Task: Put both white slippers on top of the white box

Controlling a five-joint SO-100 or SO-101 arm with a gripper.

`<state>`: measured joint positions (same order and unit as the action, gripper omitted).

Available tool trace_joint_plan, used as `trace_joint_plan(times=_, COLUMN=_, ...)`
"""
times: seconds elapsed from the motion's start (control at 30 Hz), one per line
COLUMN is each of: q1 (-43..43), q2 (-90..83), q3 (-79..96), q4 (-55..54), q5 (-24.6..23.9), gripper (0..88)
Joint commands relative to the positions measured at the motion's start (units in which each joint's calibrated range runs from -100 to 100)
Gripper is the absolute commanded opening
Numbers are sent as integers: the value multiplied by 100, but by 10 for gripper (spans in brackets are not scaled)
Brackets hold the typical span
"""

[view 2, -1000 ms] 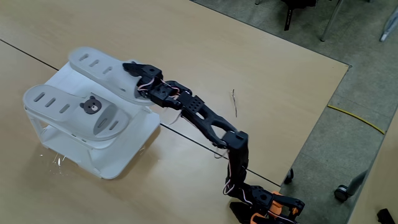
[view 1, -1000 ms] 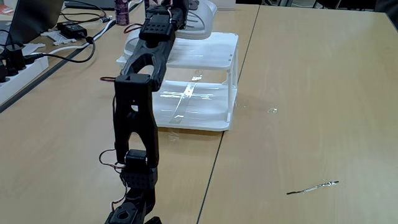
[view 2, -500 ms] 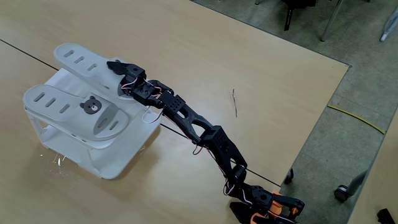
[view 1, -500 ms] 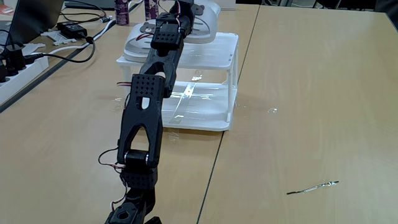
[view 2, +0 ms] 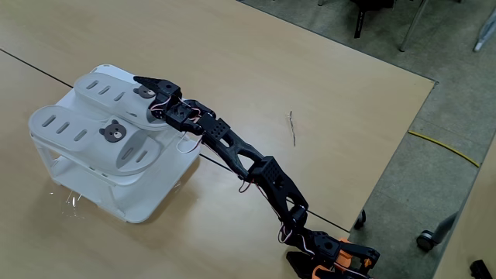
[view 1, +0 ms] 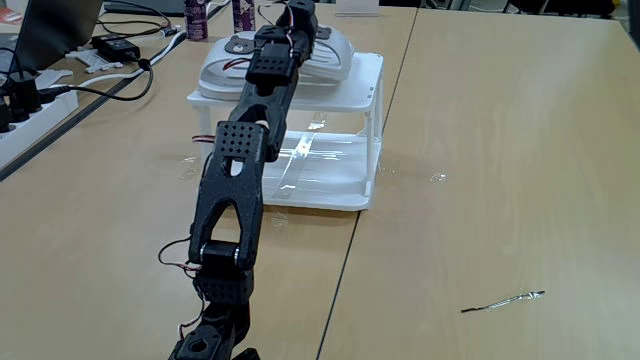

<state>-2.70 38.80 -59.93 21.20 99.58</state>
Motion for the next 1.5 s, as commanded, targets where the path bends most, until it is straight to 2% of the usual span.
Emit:
trace_joint_plan(times=0.0, q1=-43, q2=-300, q3=-182, q4=-49, q5=42, gripper=284)
trace_joint_plan(times=0.1, q1=-51, q2=-418, q3=25, q4=-15, q5=42, gripper=341)
trace_joint_plan(times=0.67, q1=-2, q2=-3035, q3=3823, q4=-32, q5=42, gripper=342)
trace_joint_plan(times=0.97, q1=-2, q2=-5357, q3=5970, q4=-58, q5=42, gripper=336)
trace_joint_plan(times=1.03, q1=-2, q2=-5719, q3=6079, q4=-58, q5=42, gripper=289)
trace_joint_plan(times=1.07, q1=-2, q2=-5837, q3=6042, q4=-67, q5=42, gripper=226)
trace_joint_plan(times=1.13, q1=-51, q2=-6030, q3=5790, q4=-67, q5=42, gripper=38)
trace_joint_plan(times=1.17, q1=-51, q2=-6039, q3=5573, q4=-75, q5=42, gripper=1)
trace_joint_plan(times=1.2, q1=-51, q2=-6030, q3=5375, q4=-93, q5=42, gripper=18)
trace_joint_plan(times=1.23, q1=-35, q2=-6030, q3=5231, q4=-213, q5=42, gripper=13)
trace_joint_plan(times=1.3, q1=-2, q2=-6030, q3=5176, q4=-1180, q5=42, gripper=7)
trace_joint_plan(times=1.47, q1=7, q2=-6106, q3=5682, q4=-5011, q5=42, gripper=7)
